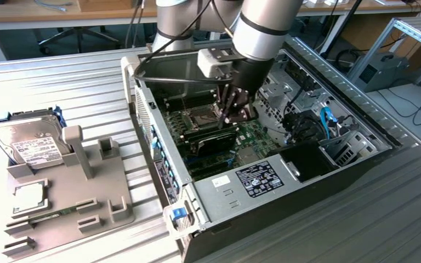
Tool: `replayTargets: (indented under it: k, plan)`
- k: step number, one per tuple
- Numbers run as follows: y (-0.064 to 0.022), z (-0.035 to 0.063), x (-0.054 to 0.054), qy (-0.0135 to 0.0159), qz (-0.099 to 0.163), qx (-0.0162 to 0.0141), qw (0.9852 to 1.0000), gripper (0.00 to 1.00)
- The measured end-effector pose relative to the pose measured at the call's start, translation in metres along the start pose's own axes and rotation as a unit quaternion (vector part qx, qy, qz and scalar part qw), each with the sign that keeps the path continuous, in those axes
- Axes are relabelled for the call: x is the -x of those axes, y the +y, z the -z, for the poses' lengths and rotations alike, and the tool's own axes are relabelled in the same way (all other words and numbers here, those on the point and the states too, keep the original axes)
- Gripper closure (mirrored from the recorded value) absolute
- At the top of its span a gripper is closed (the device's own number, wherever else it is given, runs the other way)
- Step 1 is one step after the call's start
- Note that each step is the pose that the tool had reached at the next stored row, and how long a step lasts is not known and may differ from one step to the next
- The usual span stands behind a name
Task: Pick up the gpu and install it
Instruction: 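Press down on the gpu until it lock into place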
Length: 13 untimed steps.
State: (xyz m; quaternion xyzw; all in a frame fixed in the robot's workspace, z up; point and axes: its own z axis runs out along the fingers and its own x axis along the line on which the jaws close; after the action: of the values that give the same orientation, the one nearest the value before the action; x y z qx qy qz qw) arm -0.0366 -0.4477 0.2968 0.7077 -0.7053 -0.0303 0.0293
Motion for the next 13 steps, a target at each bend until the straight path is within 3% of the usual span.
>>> replayTargets:
  k: [3, 6, 13]
  plan:
    - [-0.0135, 0.0038, 0.000, -0.0018, 0.000, 0.0002, 1.0000, 0.89]
    - [-0.0209, 0.0110, 0.000, -0.0035, 0.000, 0.0002, 1.0000, 0.89]
    - [-0.0216, 0.0295, 0.000, -0.0036, 0.000, 0.0002, 1.0000, 0.89]
